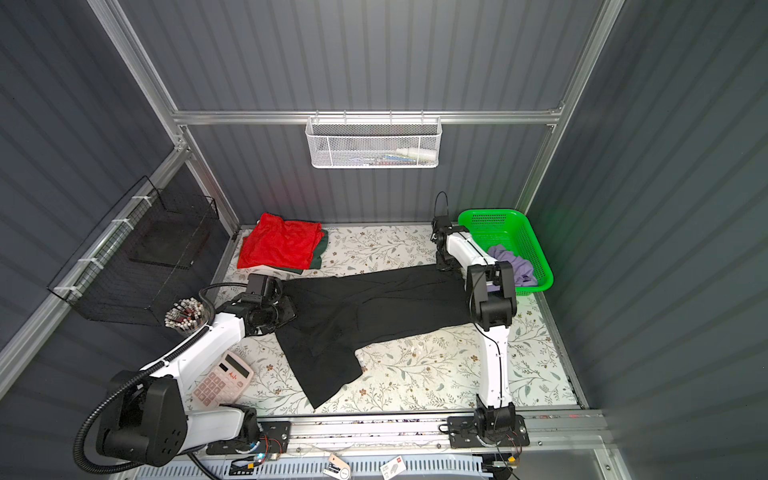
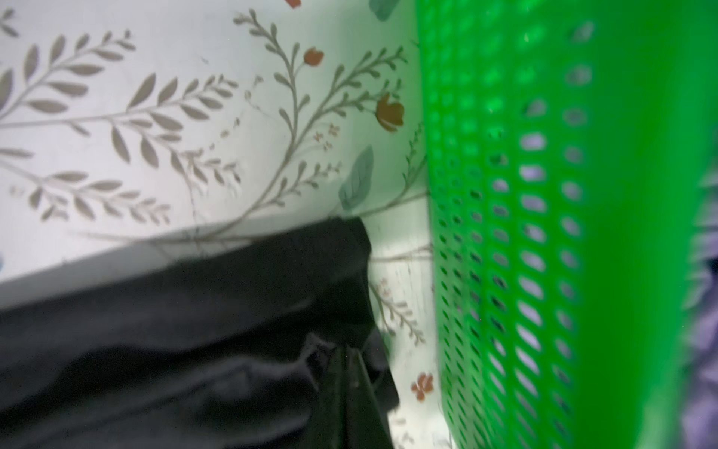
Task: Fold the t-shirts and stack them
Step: 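Hold the black t-shirt with both grippers and stretch it flat between them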
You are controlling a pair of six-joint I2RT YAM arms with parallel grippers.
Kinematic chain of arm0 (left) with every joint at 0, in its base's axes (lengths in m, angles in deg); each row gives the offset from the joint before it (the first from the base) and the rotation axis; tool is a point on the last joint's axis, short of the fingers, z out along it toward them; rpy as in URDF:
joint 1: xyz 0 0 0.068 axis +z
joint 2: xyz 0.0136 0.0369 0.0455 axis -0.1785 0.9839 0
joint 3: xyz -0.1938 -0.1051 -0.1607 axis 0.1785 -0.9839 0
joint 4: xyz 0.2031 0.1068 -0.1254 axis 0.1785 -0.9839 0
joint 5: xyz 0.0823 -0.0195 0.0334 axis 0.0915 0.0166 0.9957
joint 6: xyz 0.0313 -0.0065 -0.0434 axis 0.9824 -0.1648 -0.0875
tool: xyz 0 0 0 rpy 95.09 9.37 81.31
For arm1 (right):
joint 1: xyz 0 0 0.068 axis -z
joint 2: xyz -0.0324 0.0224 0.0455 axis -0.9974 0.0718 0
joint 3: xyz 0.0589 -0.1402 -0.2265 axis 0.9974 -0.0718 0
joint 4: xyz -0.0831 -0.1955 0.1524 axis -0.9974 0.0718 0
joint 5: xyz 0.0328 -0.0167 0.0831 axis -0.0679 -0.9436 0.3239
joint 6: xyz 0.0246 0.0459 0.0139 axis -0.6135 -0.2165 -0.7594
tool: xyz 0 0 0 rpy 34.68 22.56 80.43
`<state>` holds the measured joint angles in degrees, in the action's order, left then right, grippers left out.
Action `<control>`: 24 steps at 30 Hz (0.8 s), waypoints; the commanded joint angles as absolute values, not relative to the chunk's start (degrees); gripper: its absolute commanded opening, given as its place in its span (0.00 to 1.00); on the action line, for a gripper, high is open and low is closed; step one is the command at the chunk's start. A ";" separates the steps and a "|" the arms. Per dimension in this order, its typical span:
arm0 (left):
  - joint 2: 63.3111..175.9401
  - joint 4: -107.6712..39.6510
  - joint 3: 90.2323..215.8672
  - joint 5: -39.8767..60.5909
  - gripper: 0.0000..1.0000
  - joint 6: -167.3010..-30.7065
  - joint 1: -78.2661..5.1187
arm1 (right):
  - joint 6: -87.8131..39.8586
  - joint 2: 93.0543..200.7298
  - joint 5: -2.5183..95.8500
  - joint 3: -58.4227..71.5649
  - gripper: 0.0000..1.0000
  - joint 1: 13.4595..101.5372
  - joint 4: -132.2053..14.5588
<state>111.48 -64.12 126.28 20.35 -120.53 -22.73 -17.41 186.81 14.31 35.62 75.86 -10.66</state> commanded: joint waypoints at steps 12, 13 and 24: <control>111.89 -66.43 125.42 19.77 0.57 -117.99 -23.12 | -21.66 175.47 15.01 19.77 0.00 74.13 -15.56; 111.76 -66.77 125.41 20.02 0.57 -117.66 -23.14 | -21.70 174.95 13.75 18.82 0.00 73.81 -15.90; 113.05 -65.09 123.26 18.10 0.58 -118.87 -23.46 | -23.54 174.94 2.64 16.50 0.00 73.41 -15.09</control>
<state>112.24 -65.19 123.86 19.48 -118.89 -23.02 -21.74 175.16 6.92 17.02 73.30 -16.22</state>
